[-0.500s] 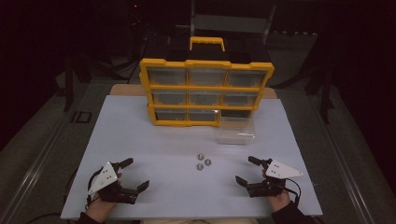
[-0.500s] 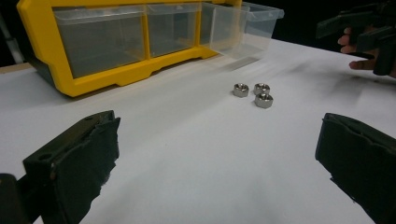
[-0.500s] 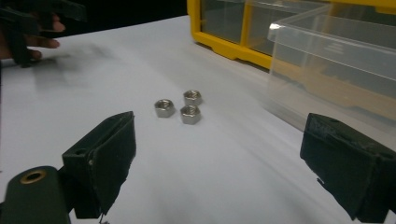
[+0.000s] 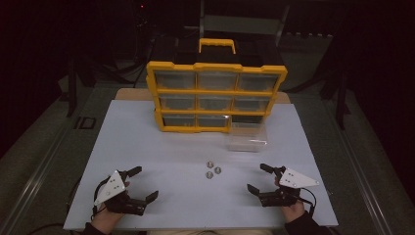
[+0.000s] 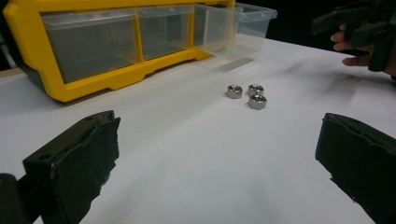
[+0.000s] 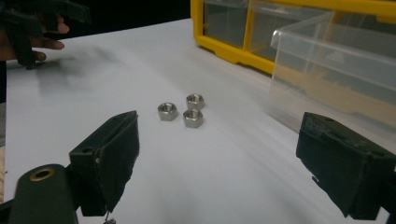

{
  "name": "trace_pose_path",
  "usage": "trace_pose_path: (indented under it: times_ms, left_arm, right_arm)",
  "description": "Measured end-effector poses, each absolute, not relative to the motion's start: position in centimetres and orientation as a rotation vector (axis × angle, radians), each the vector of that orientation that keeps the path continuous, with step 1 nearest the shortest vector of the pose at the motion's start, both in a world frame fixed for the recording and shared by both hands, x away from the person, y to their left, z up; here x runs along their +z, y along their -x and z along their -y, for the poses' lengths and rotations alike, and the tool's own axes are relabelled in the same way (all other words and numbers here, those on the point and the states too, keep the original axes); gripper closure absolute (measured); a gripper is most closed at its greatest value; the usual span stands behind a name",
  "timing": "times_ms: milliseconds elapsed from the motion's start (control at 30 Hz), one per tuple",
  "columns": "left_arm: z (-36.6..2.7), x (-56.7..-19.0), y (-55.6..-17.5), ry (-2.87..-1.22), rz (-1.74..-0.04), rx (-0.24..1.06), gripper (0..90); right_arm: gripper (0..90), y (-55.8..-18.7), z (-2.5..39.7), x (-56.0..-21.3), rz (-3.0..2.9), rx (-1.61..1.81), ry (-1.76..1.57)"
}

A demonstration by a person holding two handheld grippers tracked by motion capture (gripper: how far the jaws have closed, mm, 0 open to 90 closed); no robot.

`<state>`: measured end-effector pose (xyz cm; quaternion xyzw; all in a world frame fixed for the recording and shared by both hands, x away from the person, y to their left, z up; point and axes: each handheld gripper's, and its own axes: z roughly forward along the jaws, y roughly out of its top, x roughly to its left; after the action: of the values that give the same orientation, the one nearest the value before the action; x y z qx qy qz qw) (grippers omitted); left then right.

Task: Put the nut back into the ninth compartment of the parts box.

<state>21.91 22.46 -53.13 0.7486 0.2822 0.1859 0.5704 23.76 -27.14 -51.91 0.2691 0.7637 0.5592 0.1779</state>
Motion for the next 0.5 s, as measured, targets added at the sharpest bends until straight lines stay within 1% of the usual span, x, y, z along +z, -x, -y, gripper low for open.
trace_pose_path:
  times_ms: [267, 500]
  left_arm:
    - [-22.6, -53.0, -21.7, -1.746, -0.649, 0.433, 0.0]
    - [-22.3, -53.1, -21.7, -1.756, -0.642, 0.424, 0.0]
  right_arm:
    - [11.7, -23.7, 27.2, -51.1, -2.127, 1.602, -0.77]
    - [10.8, -23.2, 26.8, -48.7, -2.074, 1.592, -0.811]
